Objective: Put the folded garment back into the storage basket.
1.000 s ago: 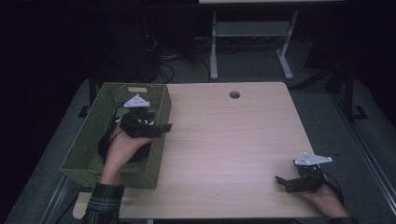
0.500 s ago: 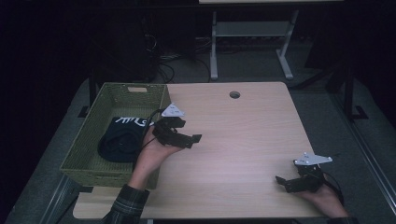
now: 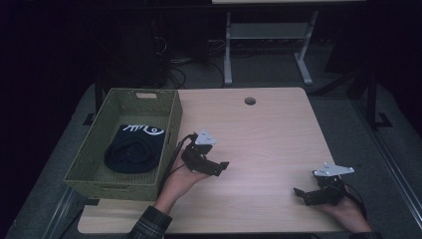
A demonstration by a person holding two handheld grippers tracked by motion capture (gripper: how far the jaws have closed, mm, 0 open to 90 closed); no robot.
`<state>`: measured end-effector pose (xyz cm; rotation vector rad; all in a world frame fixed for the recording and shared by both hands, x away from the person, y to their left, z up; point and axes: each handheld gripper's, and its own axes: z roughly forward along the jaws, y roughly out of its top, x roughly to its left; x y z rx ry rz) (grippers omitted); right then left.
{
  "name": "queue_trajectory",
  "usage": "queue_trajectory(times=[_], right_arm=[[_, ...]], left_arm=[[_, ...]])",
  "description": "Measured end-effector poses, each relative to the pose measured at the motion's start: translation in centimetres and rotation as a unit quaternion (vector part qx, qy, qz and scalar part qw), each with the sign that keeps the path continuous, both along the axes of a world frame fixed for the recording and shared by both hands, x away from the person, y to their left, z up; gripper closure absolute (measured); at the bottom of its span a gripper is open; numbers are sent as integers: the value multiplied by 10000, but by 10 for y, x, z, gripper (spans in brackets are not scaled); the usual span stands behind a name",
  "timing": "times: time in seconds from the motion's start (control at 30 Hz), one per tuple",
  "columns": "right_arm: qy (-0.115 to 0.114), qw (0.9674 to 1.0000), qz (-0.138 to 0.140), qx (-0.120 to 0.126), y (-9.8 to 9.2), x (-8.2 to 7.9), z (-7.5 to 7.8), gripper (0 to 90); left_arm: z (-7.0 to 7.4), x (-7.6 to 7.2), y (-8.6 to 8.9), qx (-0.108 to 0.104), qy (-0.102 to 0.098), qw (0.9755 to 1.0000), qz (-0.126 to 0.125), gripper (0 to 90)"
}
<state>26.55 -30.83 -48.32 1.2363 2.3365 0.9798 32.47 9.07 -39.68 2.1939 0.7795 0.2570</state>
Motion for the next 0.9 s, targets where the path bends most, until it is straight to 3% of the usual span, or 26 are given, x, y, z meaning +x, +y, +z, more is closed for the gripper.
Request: queue_trajectory(times=[0.57,0.67,0.83,0.9], right_arm=[[-2,10000,16,-13,0,0,0,11],[-4,10000,16,-14,0,0,0,11],[-3,10000,16,-14,0,0,0,11],[-3,10000,15,-15,0,0,0,10]], left_arm=[[-58,-15,-1,414,250,9988,24,156],[-63,-14,-1,560,274,9980,43,156],[-69,-14,-1,594,366,9975,53,147],[-71,-15,-1,720,233,9971,-26,136]])
